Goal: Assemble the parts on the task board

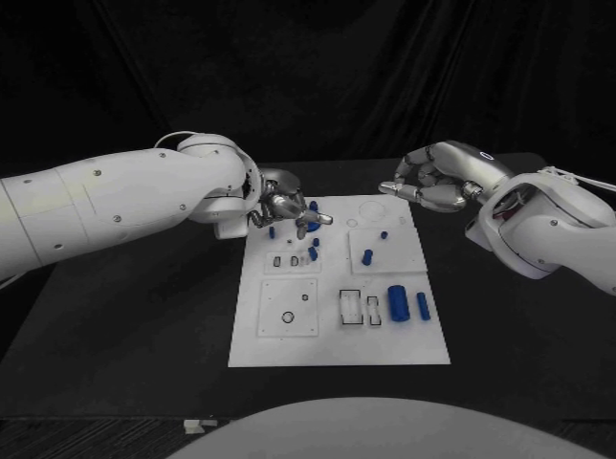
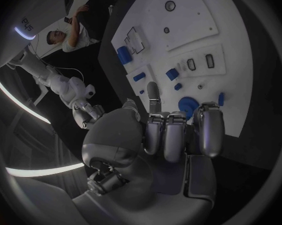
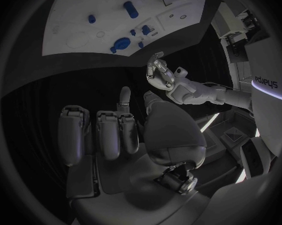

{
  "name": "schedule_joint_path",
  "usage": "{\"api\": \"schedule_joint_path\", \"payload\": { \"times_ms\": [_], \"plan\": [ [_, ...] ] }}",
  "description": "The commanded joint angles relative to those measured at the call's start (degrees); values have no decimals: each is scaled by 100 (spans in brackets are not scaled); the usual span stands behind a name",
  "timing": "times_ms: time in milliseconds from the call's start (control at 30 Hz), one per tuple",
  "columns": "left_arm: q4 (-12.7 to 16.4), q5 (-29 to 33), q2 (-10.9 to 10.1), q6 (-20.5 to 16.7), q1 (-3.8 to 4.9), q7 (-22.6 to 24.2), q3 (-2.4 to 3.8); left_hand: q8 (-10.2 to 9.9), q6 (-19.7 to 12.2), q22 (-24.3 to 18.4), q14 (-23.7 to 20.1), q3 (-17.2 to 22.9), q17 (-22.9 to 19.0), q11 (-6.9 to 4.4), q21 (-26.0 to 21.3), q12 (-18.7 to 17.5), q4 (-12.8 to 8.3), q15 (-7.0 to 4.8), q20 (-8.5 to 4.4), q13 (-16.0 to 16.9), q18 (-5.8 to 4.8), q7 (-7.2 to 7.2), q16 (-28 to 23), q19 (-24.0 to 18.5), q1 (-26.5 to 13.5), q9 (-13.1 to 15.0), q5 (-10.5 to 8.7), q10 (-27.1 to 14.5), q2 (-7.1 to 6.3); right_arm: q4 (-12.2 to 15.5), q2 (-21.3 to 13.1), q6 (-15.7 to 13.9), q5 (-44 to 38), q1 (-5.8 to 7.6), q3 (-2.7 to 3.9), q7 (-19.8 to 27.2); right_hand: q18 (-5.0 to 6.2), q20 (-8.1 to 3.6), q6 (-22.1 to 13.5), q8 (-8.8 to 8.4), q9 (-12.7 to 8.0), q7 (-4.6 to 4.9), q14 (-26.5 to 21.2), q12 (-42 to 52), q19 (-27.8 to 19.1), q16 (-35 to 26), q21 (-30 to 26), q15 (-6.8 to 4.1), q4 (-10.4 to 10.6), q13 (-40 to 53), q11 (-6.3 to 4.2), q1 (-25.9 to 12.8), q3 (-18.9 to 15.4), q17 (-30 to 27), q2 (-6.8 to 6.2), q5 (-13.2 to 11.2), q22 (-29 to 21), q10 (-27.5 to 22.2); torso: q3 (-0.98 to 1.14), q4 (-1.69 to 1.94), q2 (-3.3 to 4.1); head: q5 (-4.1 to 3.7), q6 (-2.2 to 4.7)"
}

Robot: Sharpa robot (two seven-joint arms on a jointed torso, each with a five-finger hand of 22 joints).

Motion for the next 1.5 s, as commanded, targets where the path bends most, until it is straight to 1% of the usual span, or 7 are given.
{"api": "schedule_joint_path", "payload": {
  "times_ms": [33,267,600,767,900,1067,1500],
  "plan": [
    [-174,-125,190,917,26,-867,6,-285,-2,390,595,-1,1509,36,-97,15,-26,11,17,1501,17,60,15,-94,29,-84,49,604,76,27,-99,-465,151,-81,4,220,-20,-34,-19,43,13,5,487,14,290,-31,19,-25,-19,1510,-40,65,29,920,-4,49,1296,598,49,-86,-38,-37,-1],
    [-508,-129,512,1032,30,-1078,5,-636,43,380,595,18,1509,78,-136,15,-34,47,52,1501,22,109,15,-100,46,-195,95,604,123,41,-260,-767,157,-217,3,440,-35,-35,-3,59,24,0,486,14,319,-33,79,-29,-17,1510,-45,86,38,914,1,89,1317,598,71,-113,-37,17,-1],
    [-807,-130,798,920,1,-1184,5,-912,220,491,595,89,1509,74,-71,15,-50,43,61,1501,-7,101,15,40,120,-237,321,604,154,38,-312,-830,159,-302,3,486,-33,-40,8,75,38,-11,486,14,317,-35,73,-37,-27,1510,-54,161,64,906,-6,174,1315,598,18,-74,-60,-9,-1],
    [-927,-130,864,917,-37,-1209,4,-1137,224,490,595,144,1509,86,-93,15,-64,52,64,1501,-3,125,15,38,182,-286,569,604,140,36,-312,-781,159,-321,3,430,-32,-42,1,72,40,-12,485,14,315,-39,69,-39,-27,1510,-56,195,77,896,-6,212,1313,598,11,-68,-78,-11,-1],
    [-968,-130,882,941,-72,-1234,4,-1495,130,490,595,182,1509,152,-120,15,-68,103,101,1501,-2,207,15,32,214,-461,529,604,112,27,-306,-758,159,-331,3,396,-30,-45,-17,61,38,-11,484,14,312,-41,63,-40,-31,1510,-56,260,101,892,-14,277,1311,598,4,-75,-98,6,-1],
    [-1006,-130,906,968,-128,-1222,4,-1676,131,480,595,218,1509,182,-147,15,-80,129,128,1501,5,241,15,15,246,-560,523,604,109,18,-279,-763,159,-342,3,404,-31,-45,-17,57,37,-7,484,14,313,-41,65,-40,-14,1510,-54,264,108,892,-4,294,1311,598,1,-78,-114,-40,-1],
    [-1171,-131,974,1000,-238,-1188,3,-1829,163,482,595,279,1509,204,-164,15,-108,152,152,1501,8,263,15,8,304,-648,537,604,123,6,-203,-803,158,-350,3,481,-29,-44,8,60,36,-4,484,14,308,-41,56,-37,5,1510,-50,195,96,891,30,254,1308,598,-8,-75,-138,0,-1]
  ]
}}
